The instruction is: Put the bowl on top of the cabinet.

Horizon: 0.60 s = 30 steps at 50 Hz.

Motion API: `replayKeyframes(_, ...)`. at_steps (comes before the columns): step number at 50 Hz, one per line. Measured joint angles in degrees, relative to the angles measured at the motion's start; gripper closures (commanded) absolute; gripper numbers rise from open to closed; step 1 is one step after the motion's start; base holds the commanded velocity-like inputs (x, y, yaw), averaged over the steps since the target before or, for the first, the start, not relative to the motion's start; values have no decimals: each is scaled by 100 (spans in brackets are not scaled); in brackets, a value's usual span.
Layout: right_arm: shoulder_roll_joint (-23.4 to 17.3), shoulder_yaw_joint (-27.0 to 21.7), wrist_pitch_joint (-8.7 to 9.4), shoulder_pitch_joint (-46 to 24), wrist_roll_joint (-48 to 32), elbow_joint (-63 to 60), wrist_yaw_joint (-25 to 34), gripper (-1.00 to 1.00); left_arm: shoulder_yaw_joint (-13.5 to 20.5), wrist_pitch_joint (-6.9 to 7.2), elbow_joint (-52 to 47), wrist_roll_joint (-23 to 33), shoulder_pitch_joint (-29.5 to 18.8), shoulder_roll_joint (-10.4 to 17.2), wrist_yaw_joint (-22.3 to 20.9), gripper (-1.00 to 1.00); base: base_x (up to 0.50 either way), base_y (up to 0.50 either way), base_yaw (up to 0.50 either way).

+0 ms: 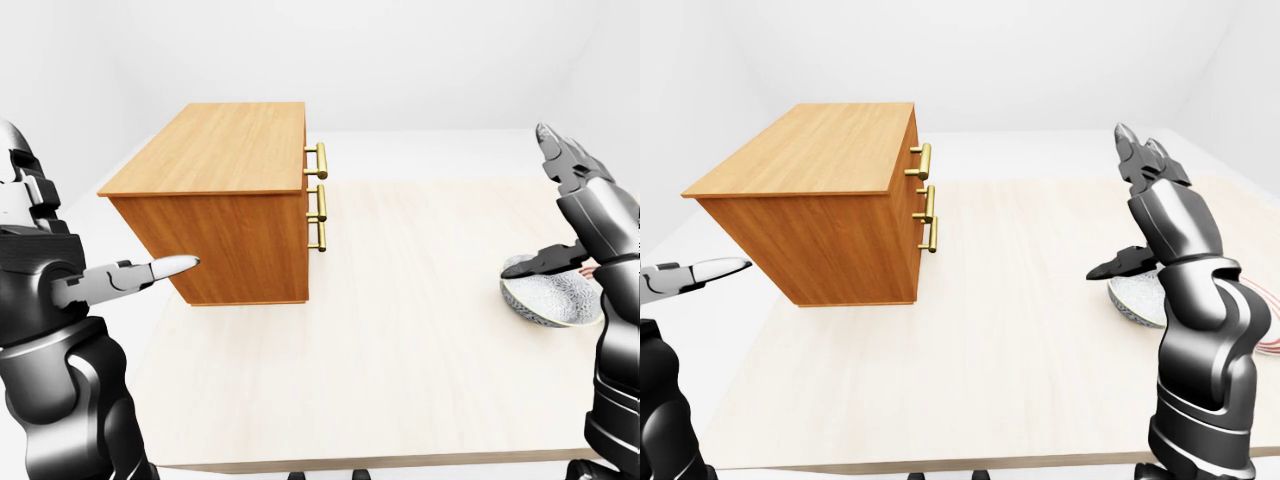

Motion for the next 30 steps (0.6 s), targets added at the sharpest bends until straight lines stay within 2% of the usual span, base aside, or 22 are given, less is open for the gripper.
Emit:
replayKeyframes(12, -243, -196, 0, 170, -659, 619, 473, -100, 6, 0, -23, -10, -16, 13, 5, -100, 0, 0, 0)
replayKeyframes(30, -312, -457, 0, 572, -937, 1035, 886, -100, 4, 0, -41, -1, -19, 12, 3, -100, 0, 0, 0)
